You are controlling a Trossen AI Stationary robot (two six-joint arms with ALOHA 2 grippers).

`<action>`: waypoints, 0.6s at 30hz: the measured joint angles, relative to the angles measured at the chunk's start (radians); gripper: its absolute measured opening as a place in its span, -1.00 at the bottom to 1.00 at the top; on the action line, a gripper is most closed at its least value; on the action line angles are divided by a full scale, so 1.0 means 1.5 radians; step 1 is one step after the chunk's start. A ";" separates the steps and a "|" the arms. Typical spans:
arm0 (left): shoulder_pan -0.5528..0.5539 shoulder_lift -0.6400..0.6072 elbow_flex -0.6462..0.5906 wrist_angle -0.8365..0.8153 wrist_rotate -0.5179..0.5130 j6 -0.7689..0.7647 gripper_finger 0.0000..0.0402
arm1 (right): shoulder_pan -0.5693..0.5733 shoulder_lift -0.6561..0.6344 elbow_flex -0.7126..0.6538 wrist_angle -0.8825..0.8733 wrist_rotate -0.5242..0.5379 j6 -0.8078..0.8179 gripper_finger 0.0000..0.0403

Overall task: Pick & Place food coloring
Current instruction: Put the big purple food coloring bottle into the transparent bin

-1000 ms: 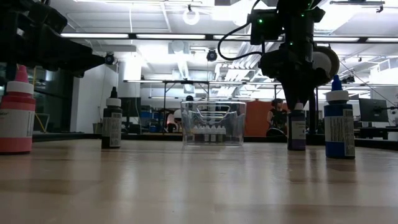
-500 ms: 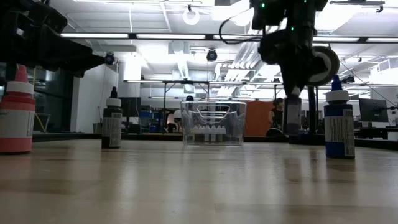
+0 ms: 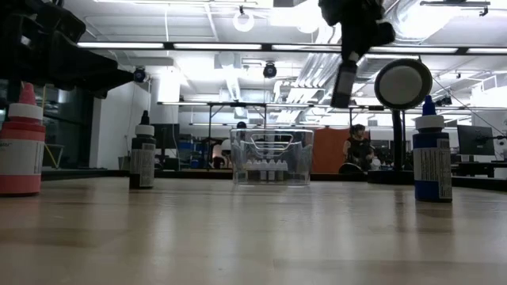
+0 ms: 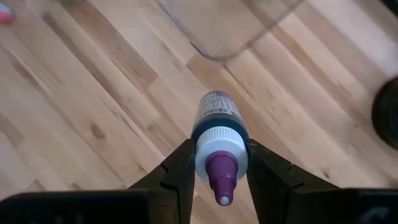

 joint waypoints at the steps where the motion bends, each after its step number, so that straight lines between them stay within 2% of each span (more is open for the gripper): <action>1: 0.000 0.000 0.000 0.000 0.000 0.000 0.19 | 0.000 0.000 0.011 0.001 0.000 -0.005 -0.45; 5: 0.000 0.000 0.000 0.000 0.000 0.000 0.19 | 0.000 0.000 0.045 0.005 0.001 -0.015 -0.45; 12: 0.000 0.000 0.000 0.000 0.000 0.000 0.19 | 0.000 0.000 0.050 0.002 -0.003 -0.020 -0.45; 18: 0.000 0.000 0.000 0.000 0.000 0.000 0.19 | -0.003 0.000 0.050 0.060 -0.006 -0.027 -0.45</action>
